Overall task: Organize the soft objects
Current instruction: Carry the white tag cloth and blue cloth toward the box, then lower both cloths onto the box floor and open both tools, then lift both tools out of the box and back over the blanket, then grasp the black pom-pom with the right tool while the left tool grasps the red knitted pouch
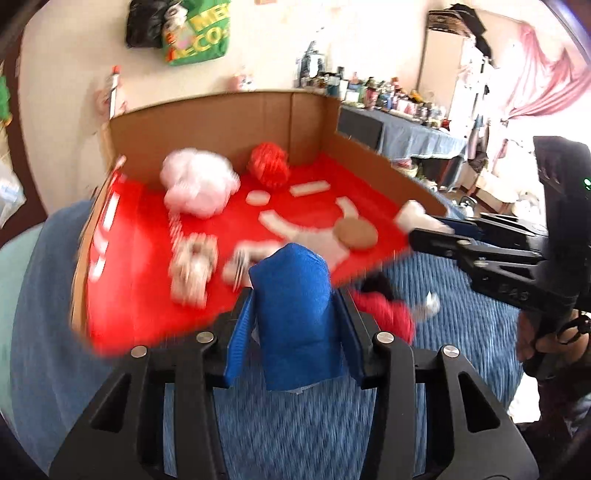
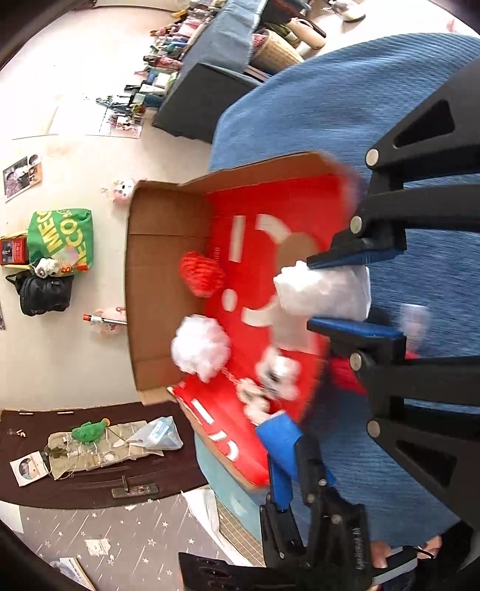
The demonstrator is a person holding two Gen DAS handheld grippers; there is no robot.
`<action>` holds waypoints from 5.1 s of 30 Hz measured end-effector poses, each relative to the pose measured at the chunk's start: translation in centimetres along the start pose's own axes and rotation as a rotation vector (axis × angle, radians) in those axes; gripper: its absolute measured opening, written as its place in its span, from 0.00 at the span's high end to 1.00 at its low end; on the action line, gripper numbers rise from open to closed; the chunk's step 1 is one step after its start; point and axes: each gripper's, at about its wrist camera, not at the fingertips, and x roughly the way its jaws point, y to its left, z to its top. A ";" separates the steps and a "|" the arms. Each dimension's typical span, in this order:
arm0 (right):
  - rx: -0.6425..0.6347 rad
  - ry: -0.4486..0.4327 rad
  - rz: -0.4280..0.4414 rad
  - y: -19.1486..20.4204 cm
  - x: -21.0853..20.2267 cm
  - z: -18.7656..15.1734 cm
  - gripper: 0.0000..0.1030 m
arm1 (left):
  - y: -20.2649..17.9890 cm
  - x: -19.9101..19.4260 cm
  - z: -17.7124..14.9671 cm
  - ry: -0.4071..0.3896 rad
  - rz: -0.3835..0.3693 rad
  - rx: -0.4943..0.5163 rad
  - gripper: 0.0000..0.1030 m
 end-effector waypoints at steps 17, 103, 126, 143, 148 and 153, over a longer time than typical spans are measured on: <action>-0.079 0.231 -0.108 -1.9 11.5 7.2 0.72 | 4.8 10.2 7.1 0.163 0.086 -0.017 0.60; -0.022 0.045 -0.060 -0.5 0.6 7.5 0.02 | 3.7 -0.3 7.0 -0.043 0.157 -0.109 0.19; -0.016 -0.221 -0.103 3.1 -10.8 -2.5 0.00 | -3.5 -10.2 -3.2 -0.313 0.252 -0.093 0.07; 0.095 -0.226 -0.153 2.7 -8.1 -10.4 0.00 | -4.0 -6.5 -10.3 -0.233 0.258 -0.128 0.06; 0.106 -0.208 -0.186 2.6 -6.9 -11.7 0.00 | -4.1 -5.9 -11.1 -0.231 0.271 -0.130 0.06; 0.125 -0.195 -0.182 2.2 -6.3 -12.0 0.00 | -4.0 -5.6 -11.5 -0.226 0.269 -0.141 0.06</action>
